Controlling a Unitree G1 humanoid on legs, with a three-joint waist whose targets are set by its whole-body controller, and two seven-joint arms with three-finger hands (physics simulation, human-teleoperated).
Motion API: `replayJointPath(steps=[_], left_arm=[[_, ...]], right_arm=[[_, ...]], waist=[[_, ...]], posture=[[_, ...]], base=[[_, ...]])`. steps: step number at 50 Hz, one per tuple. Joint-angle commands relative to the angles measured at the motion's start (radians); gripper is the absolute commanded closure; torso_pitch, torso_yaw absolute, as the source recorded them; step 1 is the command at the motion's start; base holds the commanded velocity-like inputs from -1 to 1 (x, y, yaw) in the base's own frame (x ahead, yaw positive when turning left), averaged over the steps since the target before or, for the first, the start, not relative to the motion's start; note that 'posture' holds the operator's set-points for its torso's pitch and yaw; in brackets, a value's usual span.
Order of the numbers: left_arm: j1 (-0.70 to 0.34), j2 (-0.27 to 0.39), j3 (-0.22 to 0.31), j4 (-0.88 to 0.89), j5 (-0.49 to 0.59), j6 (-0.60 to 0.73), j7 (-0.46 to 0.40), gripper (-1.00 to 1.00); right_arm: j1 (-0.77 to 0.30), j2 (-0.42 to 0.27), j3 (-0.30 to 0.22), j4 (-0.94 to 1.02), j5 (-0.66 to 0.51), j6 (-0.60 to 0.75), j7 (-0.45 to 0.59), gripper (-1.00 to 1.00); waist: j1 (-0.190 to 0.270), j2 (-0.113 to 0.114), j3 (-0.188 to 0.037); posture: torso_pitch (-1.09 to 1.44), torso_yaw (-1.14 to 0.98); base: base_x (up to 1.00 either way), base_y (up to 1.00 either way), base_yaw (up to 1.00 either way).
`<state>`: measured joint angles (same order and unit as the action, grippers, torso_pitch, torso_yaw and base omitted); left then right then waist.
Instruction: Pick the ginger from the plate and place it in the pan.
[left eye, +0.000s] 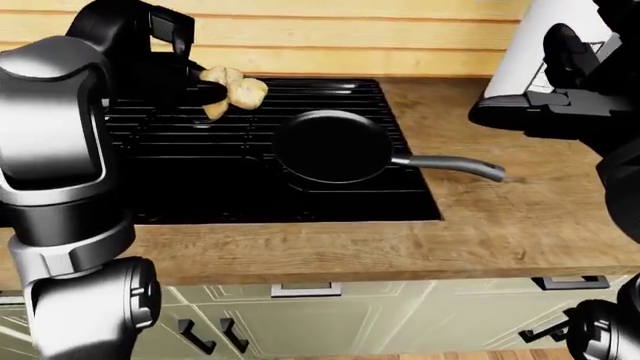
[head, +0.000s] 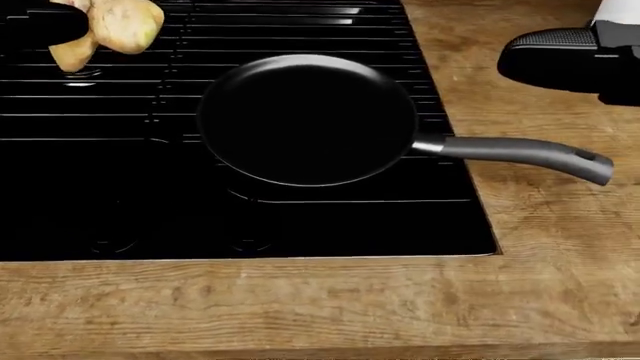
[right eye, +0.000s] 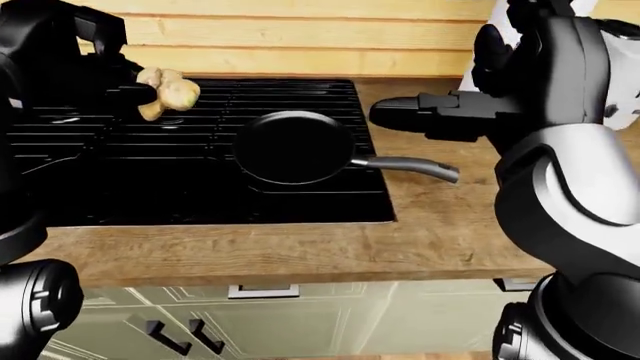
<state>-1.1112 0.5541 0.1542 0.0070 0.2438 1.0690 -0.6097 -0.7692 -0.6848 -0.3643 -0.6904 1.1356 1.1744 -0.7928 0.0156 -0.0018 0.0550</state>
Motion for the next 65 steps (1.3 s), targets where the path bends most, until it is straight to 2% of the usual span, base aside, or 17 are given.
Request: replayJointPath(steps=[1, 4, 5, 11, 15, 17, 18, 20, 31, 39, 42, 44, 45, 46, 53, 59, 65], left_arm=[[-0.029, 0.013, 0.014, -0.023, 0.009, -0.018, 0.007, 1.00], [-0.031, 0.012, 0.013, -0.026, 0.011, -0.014, 0.006, 1.00], [-0.029, 0.012, 0.015, -0.025, 0.011, -0.017, 0.006, 1.00], [-0.014, 0.015, 0.024, -0.028, 0.007, -0.025, 0.005, 1.00], [-0.008, 0.018, 0.023, -0.040, 0.006, -0.018, 0.002, 1.00], [-0.016, 0.023, 0.022, -0.043, 0.007, -0.008, -0.002, 1.00], [-0.017, 0.025, 0.022, -0.045, 0.008, -0.006, -0.003, 1.00], [-0.015, 0.025, 0.027, -0.037, 0.006, -0.015, -0.001, 1.00], [0.005, 0.023, 0.032, -0.051, 0.001, -0.019, 0.001, 1.00], [0.006, 0.022, 0.028, -0.054, -0.001, -0.019, 0.003, 1.00], [0.003, 0.020, 0.025, -0.058, -0.001, -0.012, 0.003, 1.00], [0.005, 0.019, 0.026, -0.058, -0.002, -0.013, 0.003, 1.00], [0.005, 0.019, 0.025, -0.061, -0.002, -0.010, 0.003, 1.00], [0.005, 0.018, 0.025, -0.063, -0.001, -0.008, 0.004, 1.00], [0.012, 0.017, 0.029, -0.063, -0.005, -0.013, 0.006, 1.00], [0.026, 0.014, 0.033, -0.061, -0.009, -0.024, 0.011, 1.00], [0.021, 0.019, 0.028, -0.074, -0.009, -0.005, 0.008, 1.00]], right_arm=[[-0.024, -0.011, -0.010, -0.007, -0.001, -0.023, 0.002, -1.00], [-0.022, -0.012, -0.010, -0.009, 0.000, -0.024, 0.001, -1.00], [-0.023, -0.012, -0.009, -0.009, 0.002, -0.023, 0.000, -1.00], [-0.025, -0.009, -0.001, -0.007, -0.004, -0.025, 0.000, -1.00], [-0.024, -0.007, -0.003, -0.008, -0.006, -0.024, 0.003, -1.00], [-0.023, -0.006, -0.003, -0.009, -0.006, -0.023, 0.003, -1.00], [-0.023, -0.006, -0.001, -0.009, -0.009, -0.024, 0.005, -1.00], [-0.024, -0.006, -0.005, -0.010, -0.004, -0.021, 0.002, -1.00], [-0.021, -0.003, -0.001, -0.012, -0.016, -0.023, 0.010, -1.00], [-0.023, 0.000, -0.003, -0.012, -0.018, -0.019, 0.013, -1.00], [-0.026, -0.001, -0.005, -0.012, -0.014, -0.016, 0.009, -1.00], [-0.028, -0.001, -0.005, -0.012, -0.010, -0.014, 0.006, -1.00], [-0.028, -0.002, -0.006, -0.012, -0.009, -0.014, 0.005, -1.00], [-0.029, -0.002, -0.006, -0.012, -0.008, -0.014, 0.003, -1.00], [-0.028, -0.006, -0.003, -0.014, -0.006, -0.026, 0.005, -1.00], [-0.024, -0.004, -0.005, -0.018, -0.006, -0.035, 0.012, -1.00], [-0.020, -0.001, -0.007, -0.023, 0.007, -0.051, 0.014, -1.00]], waist=[[0.003, 0.000, -0.020], [-0.009, 0.049, -0.038], [0.002, 0.027, -0.035], [-0.004, 0.019, -0.038], [0.002, -0.041, -0.029], [0.001, -0.127, -0.048], [-0.001, -0.072, -0.030], [-0.001, -0.079, -0.034], [-0.006, 0.048, -0.039], [-0.004, 0.011, -0.033], [0.002, -0.039, -0.031], [0.002, -0.124, -0.048], [-0.001, -0.067, -0.029], [0.002, -0.084, -0.030], [0.000, -0.061, 0.009], [-0.019, 0.012, -0.013], [-0.008, -0.027, -0.015]], posture=[[0.00, 0.00], [0.00, 0.00], [0.00, 0.00], [0.00, 0.00], [0.00, 0.00], [0.00, 0.00], [0.00, 0.00], [0.00, 0.00], [0.00, 0.00], [0.00, 0.00], [0.00, 0.00], [0.00, 0.00], [0.00, 0.00], [0.00, 0.00], [0.00, 0.00], [0.00, 0.00], [0.00, 0.00]], base=[[0.00, -0.26, 0.00], [0.00, -0.25, 0.00], [0.00, -0.24, 0.00], [0.00, -0.25, 0.00], [0.00, -0.25, 0.00], [0.00, -0.25, 0.00], [0.00, -0.25, 0.00], [0.00, -0.25, 0.00], [0.00, -0.25, 0.00], [0.00, -0.25, 0.00], [0.00, -0.25, 0.00], [0.00, -0.25, 0.00], [0.00, -0.25, 0.00], [0.00, -0.25, 0.00], [0.00, -0.01, 0.00], [0.00, 0.00, 0.00], [0.00, 0.00, 0.00]])
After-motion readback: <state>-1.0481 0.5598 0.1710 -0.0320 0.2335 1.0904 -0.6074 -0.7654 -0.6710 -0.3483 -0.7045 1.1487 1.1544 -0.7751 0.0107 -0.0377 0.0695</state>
